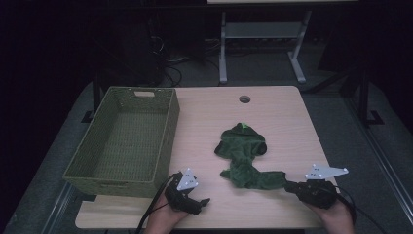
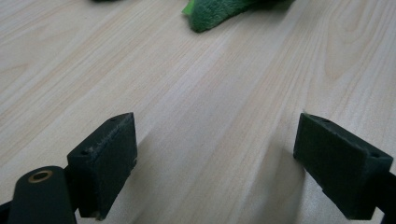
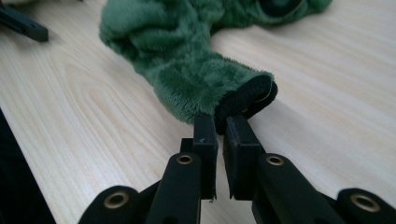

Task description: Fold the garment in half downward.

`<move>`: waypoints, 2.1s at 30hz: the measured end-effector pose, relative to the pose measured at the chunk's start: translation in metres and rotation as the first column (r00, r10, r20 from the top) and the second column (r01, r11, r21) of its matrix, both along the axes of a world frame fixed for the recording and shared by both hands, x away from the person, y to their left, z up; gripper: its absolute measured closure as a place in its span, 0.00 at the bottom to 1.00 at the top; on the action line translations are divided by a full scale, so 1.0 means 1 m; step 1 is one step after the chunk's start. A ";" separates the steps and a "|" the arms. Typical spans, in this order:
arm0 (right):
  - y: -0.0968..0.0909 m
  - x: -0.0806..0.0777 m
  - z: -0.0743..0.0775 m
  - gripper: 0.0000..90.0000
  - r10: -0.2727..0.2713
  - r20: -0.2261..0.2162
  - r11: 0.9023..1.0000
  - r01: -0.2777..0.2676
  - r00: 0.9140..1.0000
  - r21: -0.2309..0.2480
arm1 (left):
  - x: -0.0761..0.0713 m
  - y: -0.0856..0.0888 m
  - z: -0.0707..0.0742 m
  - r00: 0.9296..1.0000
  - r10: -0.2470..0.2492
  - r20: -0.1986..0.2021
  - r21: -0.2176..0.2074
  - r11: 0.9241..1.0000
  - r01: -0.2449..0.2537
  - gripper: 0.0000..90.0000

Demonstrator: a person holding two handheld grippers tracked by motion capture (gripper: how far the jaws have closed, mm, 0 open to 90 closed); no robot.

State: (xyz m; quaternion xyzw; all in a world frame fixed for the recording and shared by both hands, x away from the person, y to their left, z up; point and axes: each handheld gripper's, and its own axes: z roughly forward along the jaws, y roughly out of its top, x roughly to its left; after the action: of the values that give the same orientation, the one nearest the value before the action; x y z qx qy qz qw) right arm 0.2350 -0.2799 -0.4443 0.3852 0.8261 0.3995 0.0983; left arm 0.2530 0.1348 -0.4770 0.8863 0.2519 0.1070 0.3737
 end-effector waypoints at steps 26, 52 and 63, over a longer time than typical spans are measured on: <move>0.060 0.026 0.044 0.92 0.213 0.132 0.976 -0.216 0.968 0.008 | 0.000 -0.001 0.000 1.000 0.005 -0.002 -0.004 1.000 -0.005 0.14; 0.106 0.069 0.046 0.96 0.234 0.134 0.971 -0.238 0.963 0.013 | 0.001 -0.001 0.000 1.000 0.004 0.001 0.000 1.000 -0.004 0.14; 0.123 0.090 0.008 0.99 0.241 -0.016 0.969 -0.241 0.971 -0.060 | 0.001 -0.001 0.000 1.000 0.006 -0.003 -0.002 1.000 -0.006 0.14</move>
State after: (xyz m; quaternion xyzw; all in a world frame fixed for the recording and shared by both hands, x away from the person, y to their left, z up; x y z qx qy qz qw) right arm 0.3246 -0.1565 -0.4365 0.2806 0.8790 0.3813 0.0572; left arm 0.2535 0.1335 -0.4771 0.8854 0.2554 0.1064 0.3736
